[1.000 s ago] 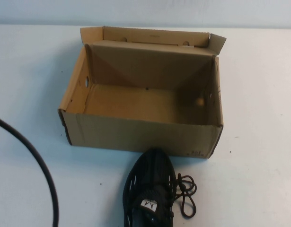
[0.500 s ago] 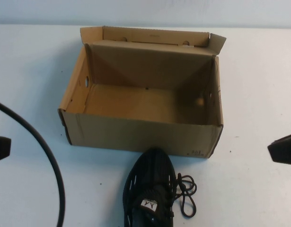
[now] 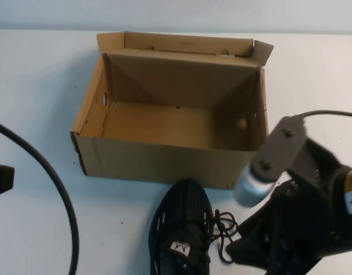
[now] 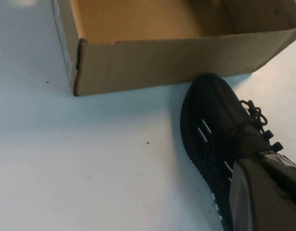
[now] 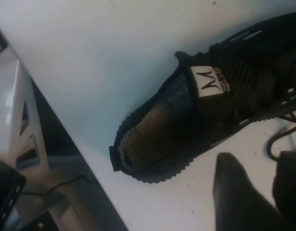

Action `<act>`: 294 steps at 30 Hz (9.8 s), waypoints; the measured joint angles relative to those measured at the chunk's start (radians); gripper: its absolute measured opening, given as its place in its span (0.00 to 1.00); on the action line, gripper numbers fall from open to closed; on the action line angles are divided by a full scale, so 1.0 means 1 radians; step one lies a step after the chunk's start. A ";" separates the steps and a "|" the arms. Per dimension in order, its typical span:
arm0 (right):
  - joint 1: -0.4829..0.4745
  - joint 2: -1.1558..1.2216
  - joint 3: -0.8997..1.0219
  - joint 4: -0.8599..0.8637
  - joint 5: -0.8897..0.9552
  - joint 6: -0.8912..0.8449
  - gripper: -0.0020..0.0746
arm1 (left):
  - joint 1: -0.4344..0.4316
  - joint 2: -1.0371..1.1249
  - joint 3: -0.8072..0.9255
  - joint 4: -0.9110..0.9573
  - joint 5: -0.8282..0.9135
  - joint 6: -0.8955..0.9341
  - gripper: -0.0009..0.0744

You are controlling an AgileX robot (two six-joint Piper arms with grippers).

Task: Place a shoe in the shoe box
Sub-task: Pick up the shoe from the table, then hand over the shoe, then place the shoe in the shoe box

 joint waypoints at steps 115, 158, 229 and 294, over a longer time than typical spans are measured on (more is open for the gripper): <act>0.038 0.710 -1.005 0.073 0.106 0.294 0.04 | 0.000 0.070 0.000 -0.126 -0.094 0.602 0.90; 0.033 0.709 -1.012 0.223 0.125 -0.037 0.67 | 0.000 0.089 0.000 -0.057 -0.033 0.563 0.06; -0.040 0.310 -0.693 0.062 0.212 -0.816 0.89 | 0.000 0.089 -0.218 -0.344 0.151 0.897 0.06; -0.030 0.397 -0.691 -0.027 0.136 -0.628 0.05 | 0.000 0.057 -0.218 -0.411 0.015 0.717 0.90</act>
